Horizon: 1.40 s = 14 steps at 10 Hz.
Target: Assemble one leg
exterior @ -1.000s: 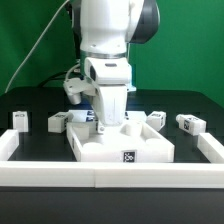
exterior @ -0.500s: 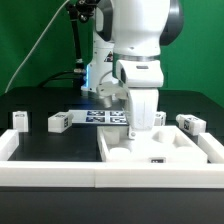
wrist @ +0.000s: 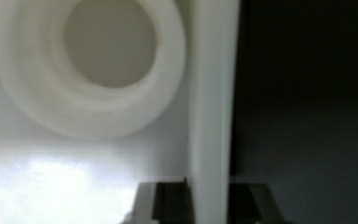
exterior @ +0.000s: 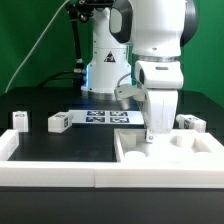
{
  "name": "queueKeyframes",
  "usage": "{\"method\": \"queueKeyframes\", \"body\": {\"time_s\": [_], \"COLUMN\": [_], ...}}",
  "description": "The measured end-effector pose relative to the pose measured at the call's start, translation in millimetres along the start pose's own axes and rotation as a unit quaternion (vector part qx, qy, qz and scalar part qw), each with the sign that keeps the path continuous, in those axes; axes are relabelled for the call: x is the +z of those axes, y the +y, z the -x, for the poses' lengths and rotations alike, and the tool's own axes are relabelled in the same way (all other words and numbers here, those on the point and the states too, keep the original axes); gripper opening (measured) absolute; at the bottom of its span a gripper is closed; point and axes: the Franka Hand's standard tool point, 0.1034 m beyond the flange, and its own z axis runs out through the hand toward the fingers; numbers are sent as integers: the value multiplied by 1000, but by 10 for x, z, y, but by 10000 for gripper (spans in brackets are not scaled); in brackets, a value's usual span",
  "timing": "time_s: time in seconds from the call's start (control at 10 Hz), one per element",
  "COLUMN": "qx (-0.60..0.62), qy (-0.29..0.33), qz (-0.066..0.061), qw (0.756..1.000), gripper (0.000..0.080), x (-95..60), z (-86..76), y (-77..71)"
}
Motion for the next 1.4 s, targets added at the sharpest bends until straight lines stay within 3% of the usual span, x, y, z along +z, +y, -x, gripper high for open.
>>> {"method": "queueKeyframes", "body": {"time_s": [0.2, 0.3, 0.4, 0.5, 1.0, 1.2, 1.4], "qx": [0, 0, 0, 0, 0, 29, 69], "qy": [0, 0, 0, 0, 0, -3, 0], "qz": [0, 0, 0, 0, 1, 13, 18], "qw": [1000, 1000, 1000, 1000, 1000, 999, 997], "gripper": [302, 302, 511, 606, 649, 649, 649], "x": [0, 0, 0, 0, -6, -236, -289], "z": [2, 2, 2, 3, 1, -108, -293], "y": [0, 0, 0, 0, 3, -22, -69]}}
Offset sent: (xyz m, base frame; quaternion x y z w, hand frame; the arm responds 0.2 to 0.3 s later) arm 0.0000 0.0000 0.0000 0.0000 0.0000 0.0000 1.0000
